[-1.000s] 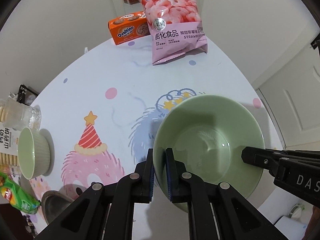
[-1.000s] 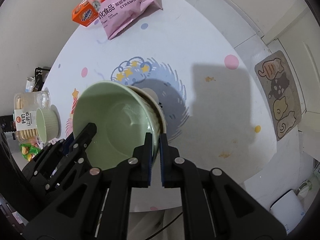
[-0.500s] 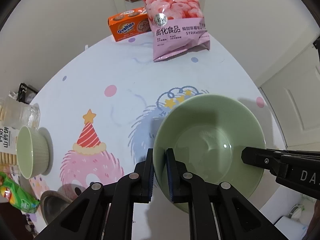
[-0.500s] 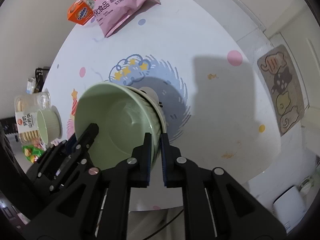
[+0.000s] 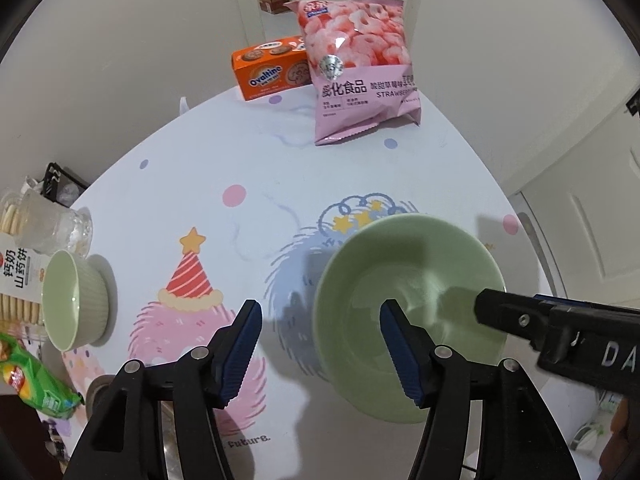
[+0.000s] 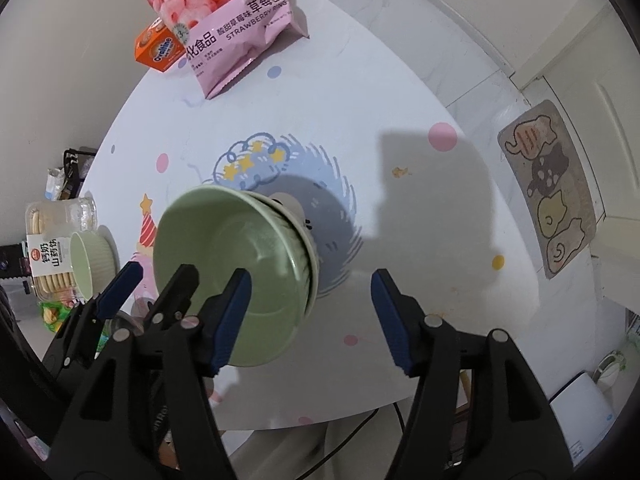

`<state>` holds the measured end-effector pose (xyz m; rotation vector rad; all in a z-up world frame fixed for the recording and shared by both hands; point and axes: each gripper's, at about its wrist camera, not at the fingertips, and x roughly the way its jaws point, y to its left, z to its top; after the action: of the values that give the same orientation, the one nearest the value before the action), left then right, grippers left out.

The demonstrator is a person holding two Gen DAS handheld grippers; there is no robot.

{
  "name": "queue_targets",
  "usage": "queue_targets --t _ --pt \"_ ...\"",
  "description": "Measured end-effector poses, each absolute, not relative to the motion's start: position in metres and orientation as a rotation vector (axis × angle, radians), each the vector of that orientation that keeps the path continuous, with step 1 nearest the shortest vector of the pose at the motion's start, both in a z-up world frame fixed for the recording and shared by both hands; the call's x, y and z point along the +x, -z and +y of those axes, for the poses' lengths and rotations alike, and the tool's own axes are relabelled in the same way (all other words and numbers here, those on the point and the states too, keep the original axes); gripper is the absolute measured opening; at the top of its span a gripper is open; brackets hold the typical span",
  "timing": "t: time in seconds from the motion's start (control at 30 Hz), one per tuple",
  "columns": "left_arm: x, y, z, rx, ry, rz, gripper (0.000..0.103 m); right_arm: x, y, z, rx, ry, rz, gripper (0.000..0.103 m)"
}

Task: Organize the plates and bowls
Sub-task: 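Move both open grippers to a second pale green bowl by the biscuit box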

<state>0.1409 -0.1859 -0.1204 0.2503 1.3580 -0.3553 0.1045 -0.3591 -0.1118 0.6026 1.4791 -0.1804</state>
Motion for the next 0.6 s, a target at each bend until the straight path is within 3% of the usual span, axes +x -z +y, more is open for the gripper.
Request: queue_targets --t 0.27,0.4,0.6 --pt "0.149 0.104 -0.151 0.161 0.319 1.374 0.064 0.11 0.095 -0.353 0.631 0.168 1.436 0.064" --pt "0.157 0.089 -0.126 0.107 0.275 1.349 0.064 0.122 0.083 -0.338 0.647 0.124 1.399 0.074" --pt "0.167 0.064 -0.063 0.058 0.113 1.303 0.071 0.156 0.067 -0.275 0.614 -0.034 1.403 0.076"
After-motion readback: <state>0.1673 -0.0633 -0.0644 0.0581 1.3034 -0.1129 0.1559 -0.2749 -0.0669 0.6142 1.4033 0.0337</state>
